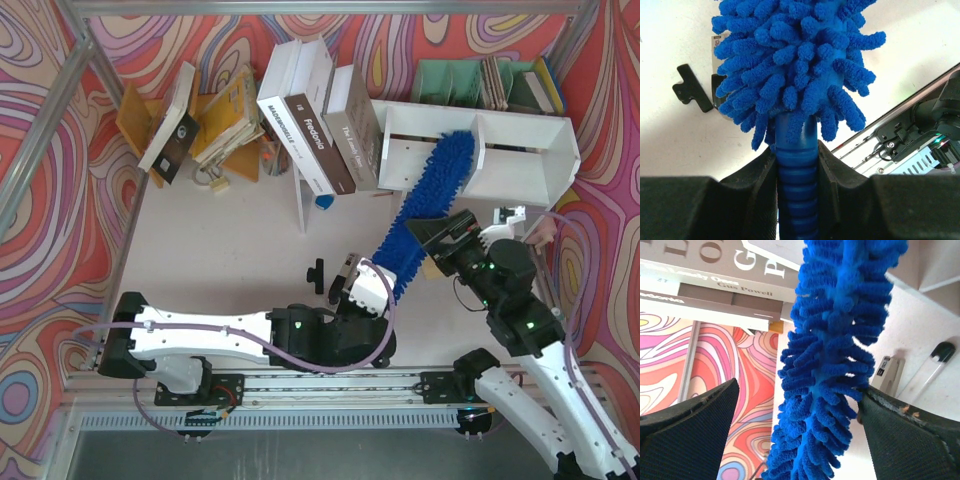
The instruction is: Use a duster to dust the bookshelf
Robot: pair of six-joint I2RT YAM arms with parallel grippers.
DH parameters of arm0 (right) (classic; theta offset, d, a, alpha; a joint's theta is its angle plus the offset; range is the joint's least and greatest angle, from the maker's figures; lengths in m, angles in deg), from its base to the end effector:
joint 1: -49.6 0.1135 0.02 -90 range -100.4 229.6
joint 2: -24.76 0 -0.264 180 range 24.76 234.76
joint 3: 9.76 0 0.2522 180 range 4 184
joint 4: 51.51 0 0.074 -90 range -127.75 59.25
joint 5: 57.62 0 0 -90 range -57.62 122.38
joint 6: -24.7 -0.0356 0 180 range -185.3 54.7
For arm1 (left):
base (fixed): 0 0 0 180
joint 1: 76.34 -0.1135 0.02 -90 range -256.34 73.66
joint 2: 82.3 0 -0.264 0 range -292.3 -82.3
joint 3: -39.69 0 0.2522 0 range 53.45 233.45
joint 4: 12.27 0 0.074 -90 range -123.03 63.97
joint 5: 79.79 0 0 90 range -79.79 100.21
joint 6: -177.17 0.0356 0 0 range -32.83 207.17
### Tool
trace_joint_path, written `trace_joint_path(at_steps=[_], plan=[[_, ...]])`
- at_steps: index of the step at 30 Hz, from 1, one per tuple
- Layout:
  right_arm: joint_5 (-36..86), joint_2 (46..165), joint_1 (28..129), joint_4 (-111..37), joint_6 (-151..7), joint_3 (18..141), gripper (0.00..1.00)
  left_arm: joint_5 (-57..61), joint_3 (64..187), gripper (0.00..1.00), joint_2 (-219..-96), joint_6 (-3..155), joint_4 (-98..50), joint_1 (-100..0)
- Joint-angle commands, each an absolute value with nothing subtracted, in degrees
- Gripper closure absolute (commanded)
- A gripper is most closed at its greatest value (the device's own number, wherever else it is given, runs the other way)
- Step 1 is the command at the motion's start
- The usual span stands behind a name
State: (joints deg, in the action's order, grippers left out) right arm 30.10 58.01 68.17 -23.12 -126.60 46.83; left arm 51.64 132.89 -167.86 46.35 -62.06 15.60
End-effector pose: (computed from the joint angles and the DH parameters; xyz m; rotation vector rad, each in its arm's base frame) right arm 0.1322 0.0459 0.3485 0.6172 1.6667 1.0714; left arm 0.0126 -0.3248 0.3427 0.5926 2.0618 -0.5394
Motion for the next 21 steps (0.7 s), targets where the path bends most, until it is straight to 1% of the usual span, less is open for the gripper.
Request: trace_joint_path(at_steps=[1, 4, 7, 13, 16, 21], plan=[[35.67, 56.03, 68.12, -16.92, -116.42, 52.23, 0.1, 57.98, 134.82, 1.0, -165.86, 50.11, -60.91, 18.71], [39.15, 54.71, 68.12, -13.7, -109.03, 55.83, 0.07, 59.05, 133.84, 1.0, -164.78, 50.36, -60.01, 19.7], [42.96, 53.11, 68.15, -11.63, -102.29, 59.39, 0.06, 61.27, 133.35, 1.0, -164.14, 51.53, -59.1, 21.15], [51.56, 51.72, 68.14, -10.52, -88.65, 65.95, 0.06, 62.04, 133.69, 1.0, -164.43, 50.77, -60.0, 21.31], [56.4, 52.21, 68.12, -10.15, -84.72, 67.71, 0.06, 61.96, 133.6, 1.0, -164.74, 50.18, -59.95, 21.09], [61.98, 53.32, 68.14, -11.06, -80.17, 67.96, 0.06, 57.88, 132.98, 1.0, -165.04, 48.5, -59.52, 18.81]])
